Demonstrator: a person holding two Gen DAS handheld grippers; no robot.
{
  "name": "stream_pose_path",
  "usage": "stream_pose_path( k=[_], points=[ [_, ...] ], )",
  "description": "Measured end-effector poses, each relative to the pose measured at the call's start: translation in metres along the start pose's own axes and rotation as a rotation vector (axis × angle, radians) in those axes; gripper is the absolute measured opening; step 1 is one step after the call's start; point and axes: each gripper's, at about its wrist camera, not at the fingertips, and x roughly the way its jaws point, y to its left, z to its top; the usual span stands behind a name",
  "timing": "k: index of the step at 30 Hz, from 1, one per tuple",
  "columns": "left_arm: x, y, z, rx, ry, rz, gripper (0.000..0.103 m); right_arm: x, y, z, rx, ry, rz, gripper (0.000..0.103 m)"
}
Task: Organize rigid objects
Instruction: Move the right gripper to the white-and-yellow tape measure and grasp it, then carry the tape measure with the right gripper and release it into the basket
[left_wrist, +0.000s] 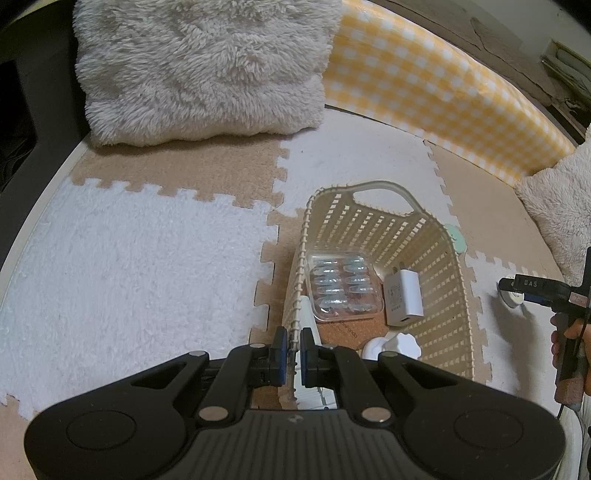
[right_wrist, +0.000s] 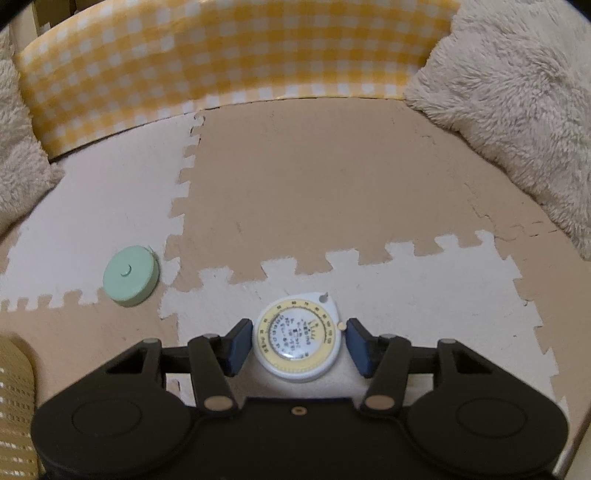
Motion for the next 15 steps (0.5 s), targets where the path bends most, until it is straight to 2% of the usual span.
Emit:
stream_pose_path(
  k=[6, 15],
  points=[
    [0.0, 0.0, 0.0, -0.001, 0.0, -0.001, 0.006, -0.016, -0.005, 0.004, 0.047, -0.046, 0.0, 0.056],
    [0.0, 0.0, 0.0, -0.004, -0.001, -0.003, 0.006, -0.076, 0.018, 0.013, 0.103, -0.194, 0.179, 0.056]
  ],
)
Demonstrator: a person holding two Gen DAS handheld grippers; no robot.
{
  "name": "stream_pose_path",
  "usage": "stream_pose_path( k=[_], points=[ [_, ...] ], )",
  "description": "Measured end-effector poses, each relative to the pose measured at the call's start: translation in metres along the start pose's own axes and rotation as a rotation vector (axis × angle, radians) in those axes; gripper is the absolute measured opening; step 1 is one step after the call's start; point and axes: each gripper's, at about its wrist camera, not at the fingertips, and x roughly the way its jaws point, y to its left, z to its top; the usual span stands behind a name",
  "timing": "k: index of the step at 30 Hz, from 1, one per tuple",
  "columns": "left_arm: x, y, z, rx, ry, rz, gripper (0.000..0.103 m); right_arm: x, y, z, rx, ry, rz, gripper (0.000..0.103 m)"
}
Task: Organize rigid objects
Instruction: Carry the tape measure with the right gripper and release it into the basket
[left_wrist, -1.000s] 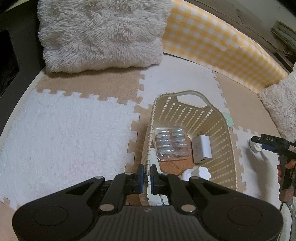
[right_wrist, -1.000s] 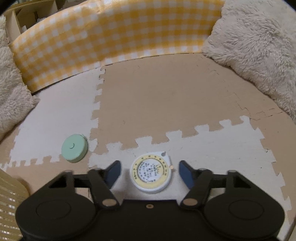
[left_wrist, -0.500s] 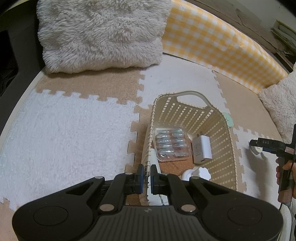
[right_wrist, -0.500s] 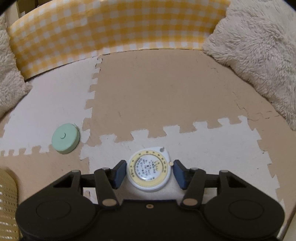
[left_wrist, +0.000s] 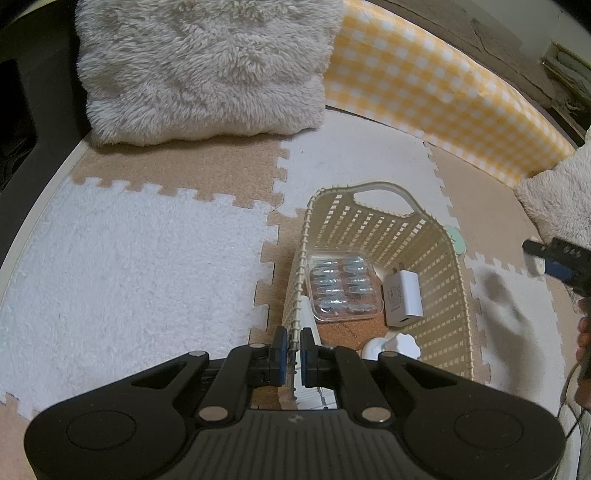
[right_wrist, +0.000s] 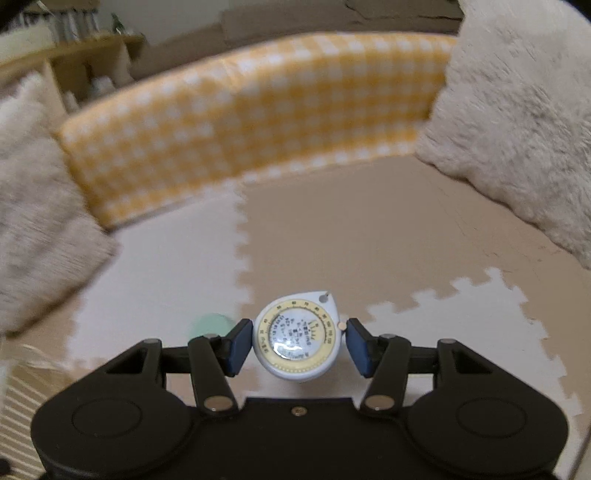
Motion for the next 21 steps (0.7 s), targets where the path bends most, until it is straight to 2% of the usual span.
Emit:
stream_pose_path(
  k=[4, 9, 16, 21],
  points=[
    [0.0, 0.0, 0.0, 0.0, -0.001, 0.0, 0.006, -0.02, 0.023, 0.002, -0.031, -0.029, 0.09, 0.056],
    [0.0, 0.0, 0.0, -0.001, -0.001, -0.001, 0.006, -0.041, 0.053, -0.005, -0.083, -0.017, 0.206, 0.056],
    [-0.001, 0.0, -0.001, 0.001, -0.002, -0.001, 0.006, -0.058, 0.102, -0.032, -0.209, 0.071, 0.347, 0.056],
    [-0.002, 0.0, -0.001, 0.0, -0.002, -0.001, 0.006, -0.067, 0.132, -0.052, -0.322, 0.136, 0.416, 0.056]
  ],
)
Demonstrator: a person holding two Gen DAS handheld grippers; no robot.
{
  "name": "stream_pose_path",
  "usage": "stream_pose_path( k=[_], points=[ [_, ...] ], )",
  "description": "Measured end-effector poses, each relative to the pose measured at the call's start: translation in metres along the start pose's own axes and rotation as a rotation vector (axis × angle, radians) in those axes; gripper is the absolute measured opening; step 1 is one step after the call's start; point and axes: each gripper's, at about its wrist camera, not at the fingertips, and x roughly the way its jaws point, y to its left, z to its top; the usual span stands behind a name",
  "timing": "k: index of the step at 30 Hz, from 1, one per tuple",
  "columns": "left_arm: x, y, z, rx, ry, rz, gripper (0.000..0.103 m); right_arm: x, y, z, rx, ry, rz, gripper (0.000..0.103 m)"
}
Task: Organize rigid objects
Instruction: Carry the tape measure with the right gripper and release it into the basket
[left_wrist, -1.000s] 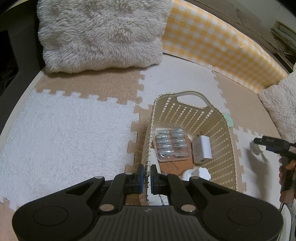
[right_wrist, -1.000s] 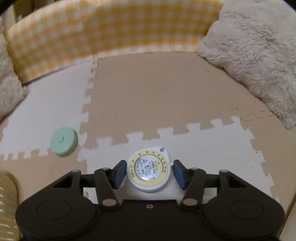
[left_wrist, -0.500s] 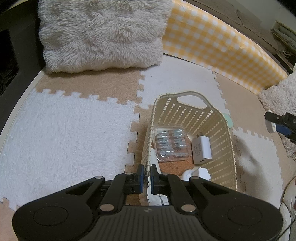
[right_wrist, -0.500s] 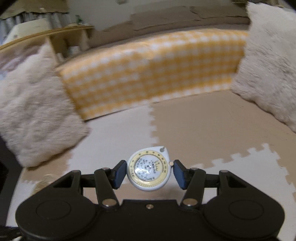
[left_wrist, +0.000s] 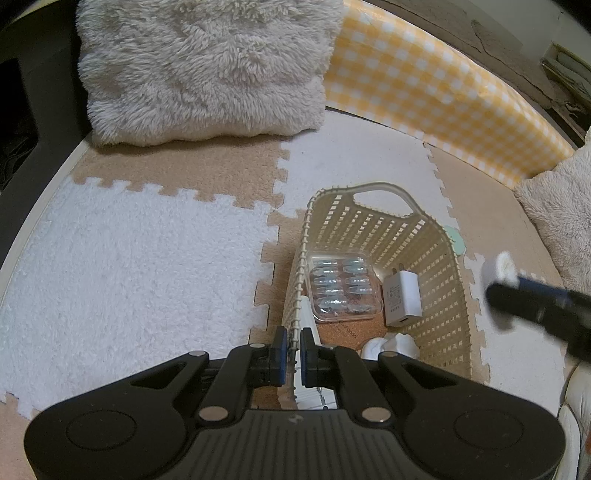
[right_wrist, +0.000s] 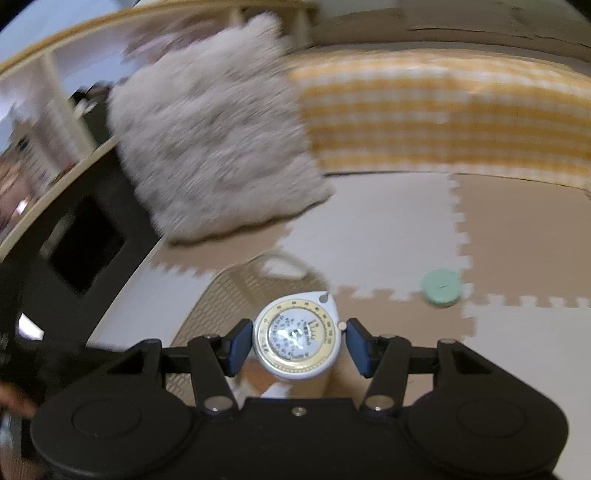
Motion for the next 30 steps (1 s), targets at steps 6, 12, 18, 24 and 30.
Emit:
stream_pose_path(
  k=[6, 12, 18, 24, 30],
  points=[
    [0.0, 0.0, 0.0, 0.001, 0.0, 0.0, 0.006, 0.009, 0.027, -0.012, -0.097, 0.1, 0.056, 0.056],
    [0.0, 0.0, 0.0, 0.001, 0.0, 0.0, 0.006, 0.014, 0.044, -0.019, -0.165, 0.171, 0.085, 0.056],
    [-0.001, 0.0, -0.001, 0.001, 0.0, 0.0, 0.006, 0.019, 0.055, -0.022, -0.22, 0.215, 0.076, 0.056],
    [0.0, 0.0, -0.001, 0.002, 0.0, 0.0, 0.006, 0.024, 0.055, -0.024, -0.225, 0.25, 0.062, 0.056],
    [0.0, 0.0, -0.001, 0.002, 0.0, 0.0, 0.006, 0.027, 0.054, -0.026, -0.218, 0.268, 0.041, 0.057]
  ],
)
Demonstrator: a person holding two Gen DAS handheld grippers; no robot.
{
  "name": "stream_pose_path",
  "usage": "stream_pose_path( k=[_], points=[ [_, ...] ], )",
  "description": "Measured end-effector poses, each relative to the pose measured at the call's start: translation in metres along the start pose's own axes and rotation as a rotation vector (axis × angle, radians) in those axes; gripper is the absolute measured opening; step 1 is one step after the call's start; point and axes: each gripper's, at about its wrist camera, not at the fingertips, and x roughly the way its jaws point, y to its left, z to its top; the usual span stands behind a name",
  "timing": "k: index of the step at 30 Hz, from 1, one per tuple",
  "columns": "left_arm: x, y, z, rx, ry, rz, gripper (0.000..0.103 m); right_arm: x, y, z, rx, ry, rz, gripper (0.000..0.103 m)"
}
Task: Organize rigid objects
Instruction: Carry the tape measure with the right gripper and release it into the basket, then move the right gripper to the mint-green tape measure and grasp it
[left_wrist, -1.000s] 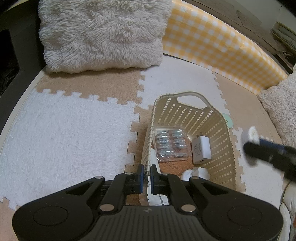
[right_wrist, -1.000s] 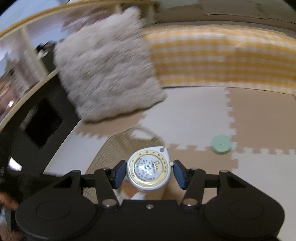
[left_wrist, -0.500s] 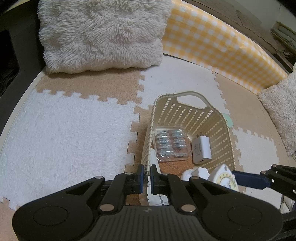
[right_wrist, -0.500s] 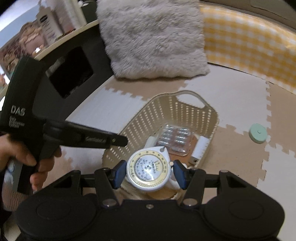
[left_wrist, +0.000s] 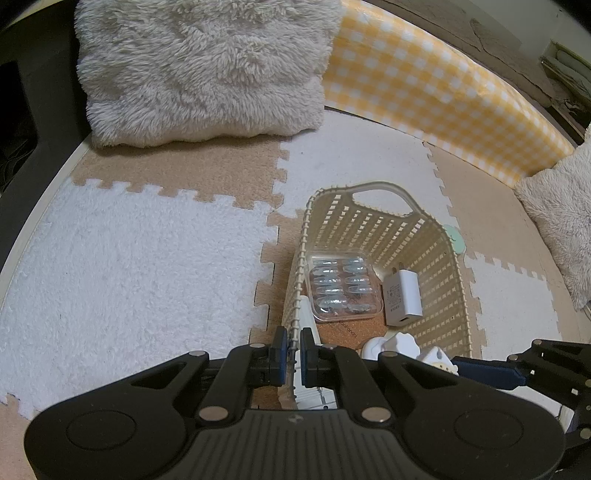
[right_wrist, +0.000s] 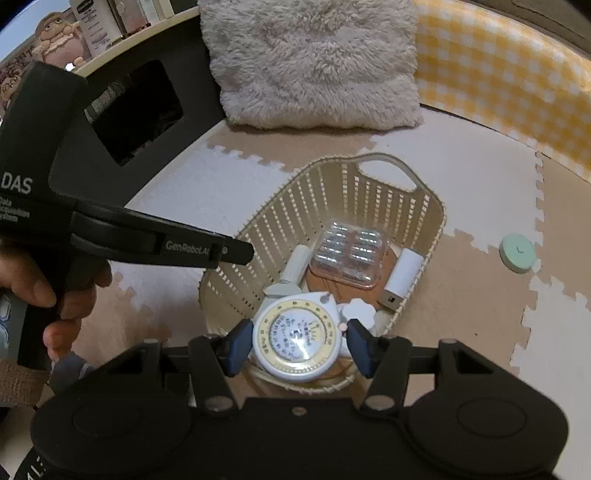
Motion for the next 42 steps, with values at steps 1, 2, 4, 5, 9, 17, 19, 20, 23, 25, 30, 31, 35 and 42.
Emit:
stream_pose_path(
  k=[1, 2, 4, 5, 9, 17, 19, 20, 23, 25, 30, 31, 35, 42],
  points=[
    [0.0, 0.0, 0.0, 0.0, 0.0, 0.0, 0.006, 0.0, 0.0, 0.0, 0.004, 0.002, -0.003, 0.057],
    [0.0, 0.0, 0.0, 0.001, 0.0, 0.001, 0.006, 0.0, -0.001, 0.0, 0.009, 0.001, -0.001, 0.057],
    [0.0, 0.0, 0.0, 0.001, 0.001, 0.0, 0.006, 0.0, -0.001, 0.001, 0.015, 0.002, 0.002, 0.058],
    [0.0, -0.001, 0.0, 0.002, 0.0, 0.001, 0.006, 0.0, -0.001, 0.001, 0.015, 0.002, 0.0, 0.06],
    [-0.001, -0.001, 0.0, 0.004, 0.0, 0.001, 0.006, 0.0, -0.001, 0.0, 0.012, 0.007, -0.001, 0.061],
    [0.0, -0.001, 0.0, 0.004, 0.0, 0.001, 0.006, 0.0, -0.001, 0.0, 0.012, 0.008, 0.002, 0.063],
    [0.0, -0.001, 0.0, 0.004, 0.0, 0.001, 0.006, 0.0, -0.001, 0.0, 0.014, 0.008, 0.005, 0.065],
    [0.0, -0.001, 0.0, 0.004, 0.0, 0.001, 0.006, -0.001, -0.001, 0.0, 0.014, 0.007, 0.007, 0.066],
    [0.0, -0.001, 0.0, 0.004, 0.0, 0.001, 0.006, -0.002, 0.0, 0.0, 0.019, 0.003, 0.011, 0.067],
    [0.0, -0.001, 0.0, 0.003, 0.0, 0.001, 0.006, -0.004, 0.0, 0.0, 0.024, 0.001, 0.017, 0.068],
    [0.0, -0.001, 0.0, 0.003, 0.0, 0.001, 0.006, -0.01, 0.002, 0.003, 0.016, -0.018, 0.022, 0.069],
    [0.0, -0.001, 0.0, 0.004, 0.0, 0.001, 0.006, -0.012, 0.003, 0.003, 0.014, -0.025, 0.019, 0.07],
    [0.0, -0.001, 0.0, 0.004, 0.0, 0.001, 0.006, -0.021, 0.001, 0.007, 0.018, -0.057, 0.019, 0.072],
    [0.0, -0.001, -0.001, 0.005, 0.0, 0.002, 0.006, -0.043, -0.014, 0.015, 0.045, -0.161, -0.025, 0.076]
  ],
)
